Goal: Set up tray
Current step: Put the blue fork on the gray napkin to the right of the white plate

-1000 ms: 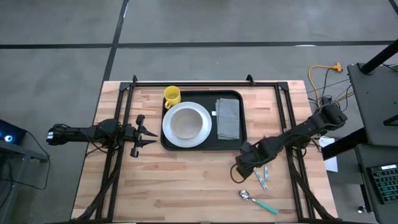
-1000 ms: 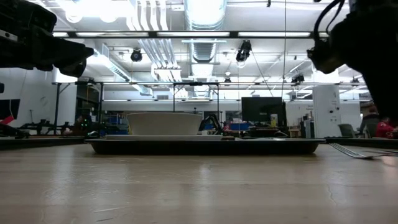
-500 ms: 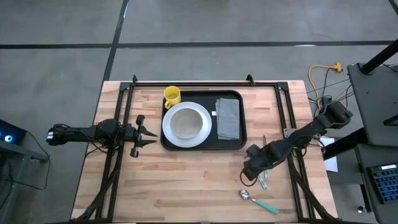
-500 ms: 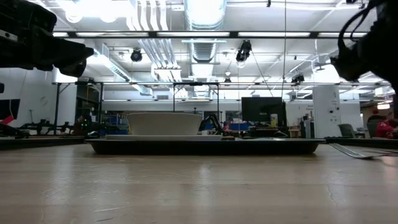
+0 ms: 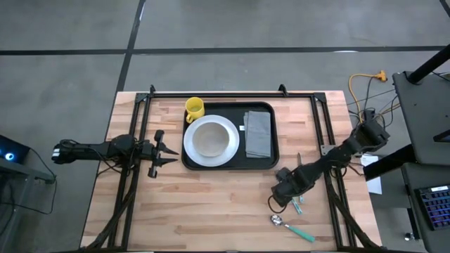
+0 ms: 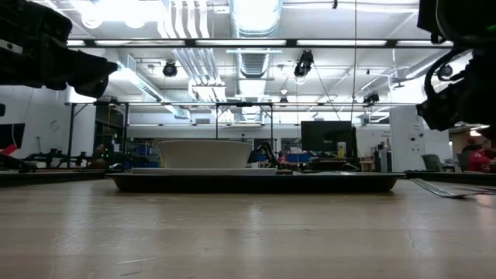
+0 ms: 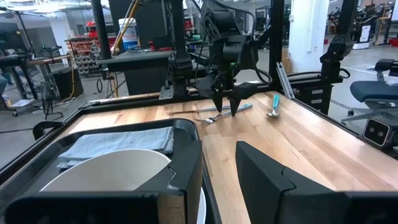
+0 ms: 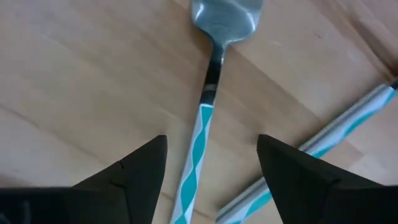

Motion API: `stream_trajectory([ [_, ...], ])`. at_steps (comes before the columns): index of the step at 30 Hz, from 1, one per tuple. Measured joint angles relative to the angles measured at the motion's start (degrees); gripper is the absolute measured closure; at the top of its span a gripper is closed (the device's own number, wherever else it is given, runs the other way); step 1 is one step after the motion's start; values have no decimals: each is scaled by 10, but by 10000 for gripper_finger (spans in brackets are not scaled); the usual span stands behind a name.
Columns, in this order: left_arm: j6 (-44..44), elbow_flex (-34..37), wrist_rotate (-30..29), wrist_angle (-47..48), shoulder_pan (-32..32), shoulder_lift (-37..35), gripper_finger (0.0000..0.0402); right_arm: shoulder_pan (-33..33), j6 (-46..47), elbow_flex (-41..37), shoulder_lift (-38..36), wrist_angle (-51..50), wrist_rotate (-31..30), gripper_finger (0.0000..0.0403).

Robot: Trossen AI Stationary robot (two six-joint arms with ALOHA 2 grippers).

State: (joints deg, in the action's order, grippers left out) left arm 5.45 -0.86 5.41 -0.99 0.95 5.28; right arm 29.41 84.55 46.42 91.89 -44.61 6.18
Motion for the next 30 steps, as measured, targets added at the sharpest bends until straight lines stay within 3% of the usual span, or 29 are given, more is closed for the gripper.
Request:
stream_trajectory([
  [19, 0, 0, 0, 0, 0, 6, 318, 0, -69, 18, 17, 11, -15, 158],
  [30, 0, 0, 0, 0, 0, 7, 318, 0, -52, 18, 17, 18, -23, 161],
])
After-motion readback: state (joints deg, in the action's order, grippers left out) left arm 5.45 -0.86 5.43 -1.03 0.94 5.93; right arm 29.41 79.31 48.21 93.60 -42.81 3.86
